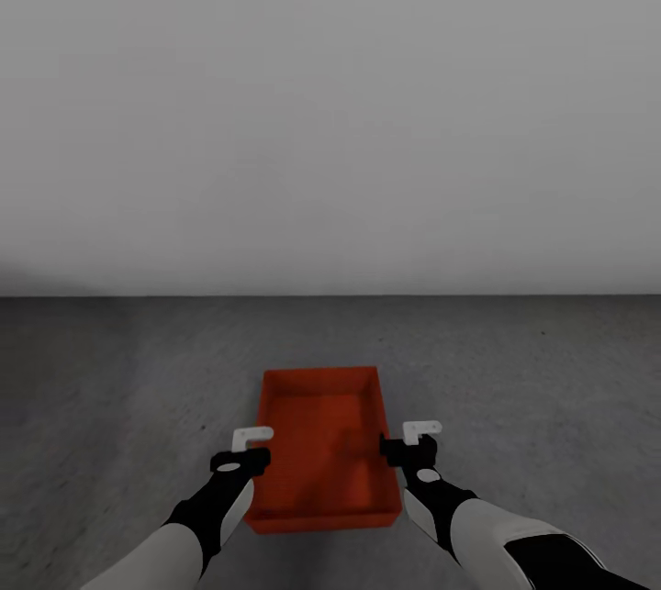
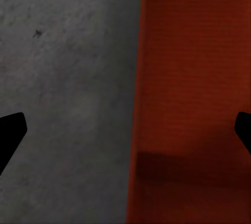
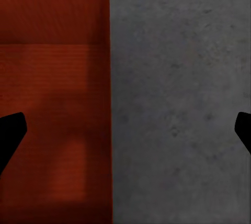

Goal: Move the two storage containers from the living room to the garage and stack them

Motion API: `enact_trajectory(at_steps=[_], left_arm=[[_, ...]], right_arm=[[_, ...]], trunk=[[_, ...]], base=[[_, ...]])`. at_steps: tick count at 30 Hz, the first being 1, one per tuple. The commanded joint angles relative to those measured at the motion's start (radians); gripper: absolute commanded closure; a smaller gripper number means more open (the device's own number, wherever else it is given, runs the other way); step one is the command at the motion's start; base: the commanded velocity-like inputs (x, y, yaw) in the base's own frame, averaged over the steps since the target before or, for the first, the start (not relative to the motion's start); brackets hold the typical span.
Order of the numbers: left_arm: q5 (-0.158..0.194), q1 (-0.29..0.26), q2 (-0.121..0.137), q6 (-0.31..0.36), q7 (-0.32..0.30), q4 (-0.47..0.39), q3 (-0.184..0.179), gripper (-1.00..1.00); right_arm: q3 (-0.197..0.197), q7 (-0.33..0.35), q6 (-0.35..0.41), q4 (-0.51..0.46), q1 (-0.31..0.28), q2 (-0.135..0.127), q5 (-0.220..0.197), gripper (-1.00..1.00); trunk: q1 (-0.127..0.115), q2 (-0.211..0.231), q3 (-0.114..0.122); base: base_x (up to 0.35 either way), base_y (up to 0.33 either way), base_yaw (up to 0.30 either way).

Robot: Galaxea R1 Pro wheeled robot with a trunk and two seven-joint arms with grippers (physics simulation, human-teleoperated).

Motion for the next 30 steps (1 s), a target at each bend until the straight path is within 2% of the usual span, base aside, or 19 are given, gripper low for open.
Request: enact_trajectory(at_steps=[1, 22, 26, 27, 28, 30], left_arm=[[0.003, 0.0, 0.0, 0.006, 0.004, -0.002, -0.001, -1.0], [0.003, 0.0, 0.002, 0.006, 0.004, -0.004, -0.001, -1.0], [0.003, 0.0, 0.01, 0.006, 0.004, 0.004, 0.005, -1.0], [0.003, 0.0, 0.018, 0.006, 0.004, 0.007, 0.012, -1.0], [0.003, 0.0, 0.034, 0.006, 0.004, 0.01, 0.027, -1.0], [0.003, 0.0, 0.05, 0.006, 0.003, 0.012, 0.042, -1.0]], right_arm=[[0.008, -0.007, -0.001, 0.001, -0.001, 0.0, 0.002, -1.0], [0.009, -0.007, -0.001, 0.001, -0.001, -0.01, 0.003, -1.0], [0.009, -0.007, 0.0, 0.001, -0.001, -0.016, 0.003, -1.0], [0.009, -0.006, 0.001, 0.005, 0.0, -0.02, 0.003, -1.0], [0.011, -0.006, 0.002, 0.011, -0.001, -0.041, 0.002, -1.0], [0.011, -0.004, 0.002, 0.013, -0.001, -0.067, 0.001, -1.0]], trunk=[[-0.004, 0.007, 0.002], [-0.085, 0.154, 0.068], [-0.1, 0.182, 0.081], [-0.104, 0.189, 0.084], [-0.108, 0.196, 0.087], [-0.115, 0.21, 0.093]], base=[[0.0, 0.0, 0.0], [0.0, 0.0, 0.0], [0.0, 0.0, 0.0], [0.0, 0.0, 0.0], [0.0, 0.0, 0.0], [0.0, 0.0, 0.0]])
